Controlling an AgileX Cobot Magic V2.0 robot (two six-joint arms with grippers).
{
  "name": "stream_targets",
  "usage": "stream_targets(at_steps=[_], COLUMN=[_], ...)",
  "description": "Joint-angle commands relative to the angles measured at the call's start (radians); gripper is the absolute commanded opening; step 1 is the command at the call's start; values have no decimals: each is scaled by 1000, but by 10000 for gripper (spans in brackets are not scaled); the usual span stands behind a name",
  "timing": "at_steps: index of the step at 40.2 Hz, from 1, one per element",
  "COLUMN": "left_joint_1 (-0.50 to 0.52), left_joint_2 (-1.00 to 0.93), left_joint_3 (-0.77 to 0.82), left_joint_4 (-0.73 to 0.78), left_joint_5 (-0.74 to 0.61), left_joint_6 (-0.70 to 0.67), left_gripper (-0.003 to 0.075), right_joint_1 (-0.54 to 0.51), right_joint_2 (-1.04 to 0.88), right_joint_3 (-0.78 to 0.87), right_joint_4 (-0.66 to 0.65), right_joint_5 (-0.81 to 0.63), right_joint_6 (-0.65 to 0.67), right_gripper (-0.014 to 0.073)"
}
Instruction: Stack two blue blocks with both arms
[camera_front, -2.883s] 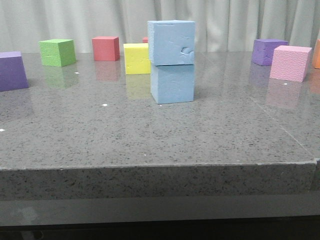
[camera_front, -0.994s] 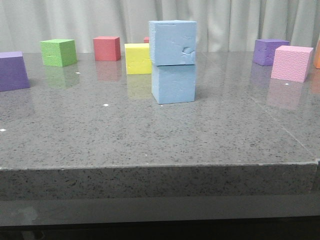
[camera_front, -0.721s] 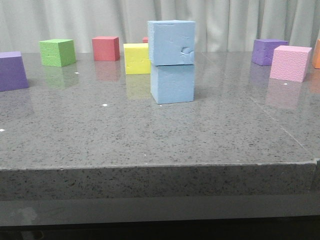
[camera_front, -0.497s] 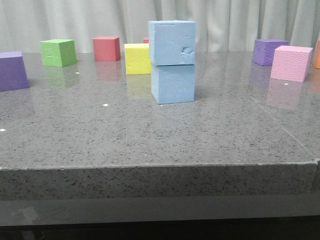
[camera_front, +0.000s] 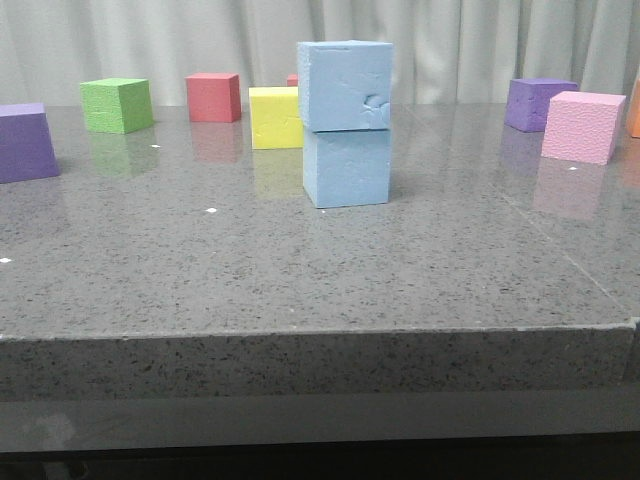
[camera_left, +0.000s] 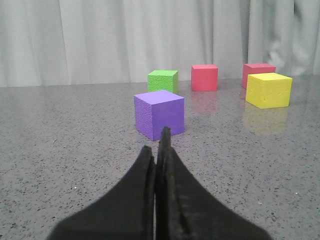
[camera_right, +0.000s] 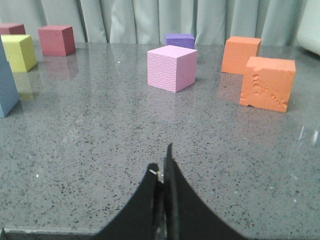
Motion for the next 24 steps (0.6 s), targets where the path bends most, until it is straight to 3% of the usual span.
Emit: stream_targets(at_steps=[1, 14, 24], left_joint_1=[-1, -1, -1], left_joint_2=[-18, -18, -18], left_joint_3=[1, 1, 1], left_joint_4=[-4, -4, -4], left_joint_5=[-83, -83, -83], left_joint_6=[-9, -9, -9], left_gripper=[-19, -19, -19], right_joint_1=[-5, -5, -5], right_joint_2=[-19, -19, -19], right_joint_3=[-5, -5, -5], right_joint_4=[-56, -76, -76], right_joint_5=[-99, -201, -202], right_joint_6=[106, 125, 125], right_gripper=[-67, -67, -67])
